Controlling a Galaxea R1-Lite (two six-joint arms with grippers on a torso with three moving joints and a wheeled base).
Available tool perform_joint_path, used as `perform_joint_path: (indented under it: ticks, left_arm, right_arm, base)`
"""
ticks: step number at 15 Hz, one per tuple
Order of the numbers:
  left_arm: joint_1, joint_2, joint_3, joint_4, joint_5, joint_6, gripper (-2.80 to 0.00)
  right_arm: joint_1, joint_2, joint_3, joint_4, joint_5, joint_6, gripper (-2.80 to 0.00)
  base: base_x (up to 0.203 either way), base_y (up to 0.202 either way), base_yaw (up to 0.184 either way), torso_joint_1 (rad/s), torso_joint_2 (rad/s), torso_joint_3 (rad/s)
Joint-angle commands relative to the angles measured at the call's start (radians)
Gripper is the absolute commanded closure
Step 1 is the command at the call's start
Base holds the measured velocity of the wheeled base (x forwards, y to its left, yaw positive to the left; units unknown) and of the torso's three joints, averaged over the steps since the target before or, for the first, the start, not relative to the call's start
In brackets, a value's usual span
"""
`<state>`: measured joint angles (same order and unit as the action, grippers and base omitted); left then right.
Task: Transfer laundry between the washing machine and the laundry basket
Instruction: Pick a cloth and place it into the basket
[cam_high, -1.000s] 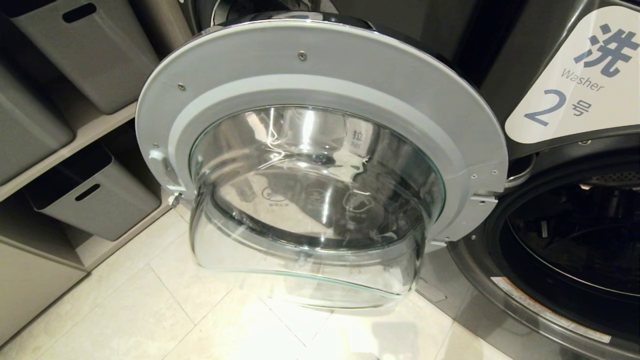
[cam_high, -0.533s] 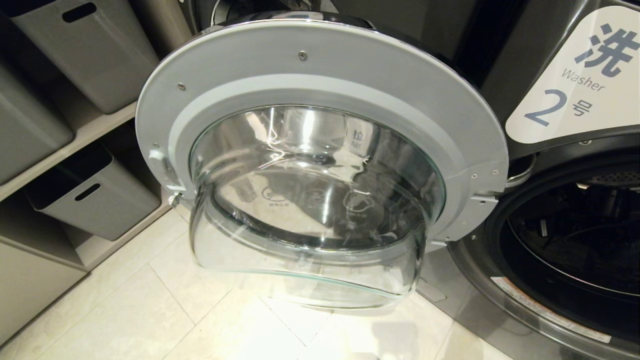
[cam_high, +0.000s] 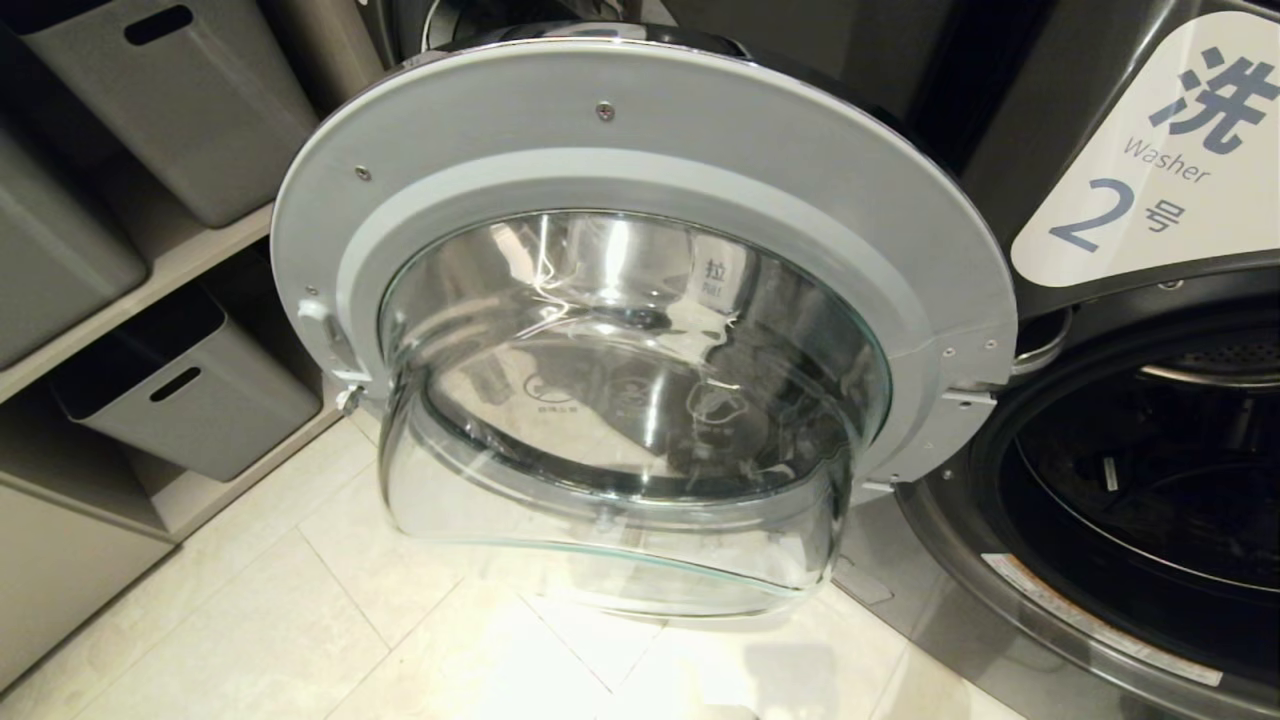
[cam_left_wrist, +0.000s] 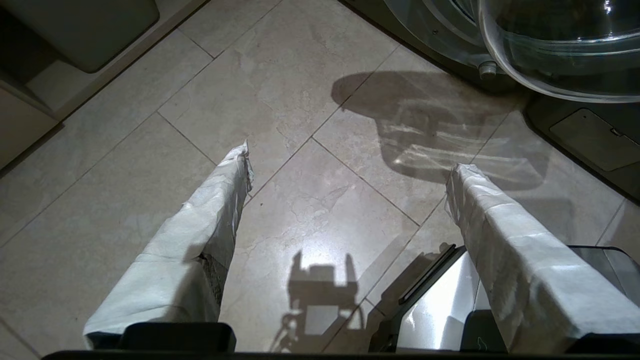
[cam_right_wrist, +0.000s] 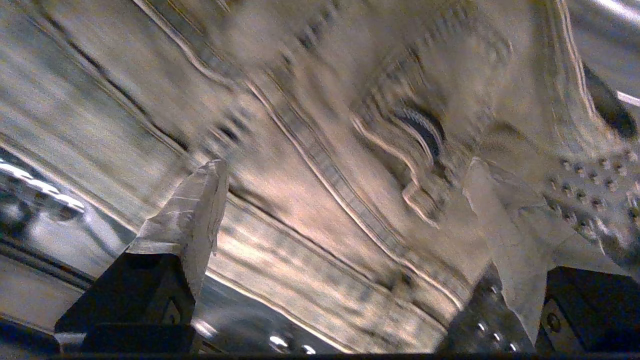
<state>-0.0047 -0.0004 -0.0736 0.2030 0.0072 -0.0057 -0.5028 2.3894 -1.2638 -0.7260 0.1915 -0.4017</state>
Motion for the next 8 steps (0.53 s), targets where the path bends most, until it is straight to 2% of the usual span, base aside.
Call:
perform_joint_path:
  ticks: [1, 8]
  left_arm:
    - [0.0, -0.002, 0.0, 0.001, 0.0, 0.0, -2.8]
    - [0.0, -0.003, 0.0, 0.001, 0.0, 0.0, -2.8]
  right_arm:
    - [-0.016, 0.008, 0.0, -0.004, 0.002, -0.013, -2.8]
    - [-0.016, 0.093, -0.009, -0.009, 0.016, -0.01, -2.8]
  base:
    - [0.0, 0.0, 0.0, 0.0, 0.0, 0.0]
    - [0.0, 0.0, 0.0, 0.0, 0.0, 0.0]
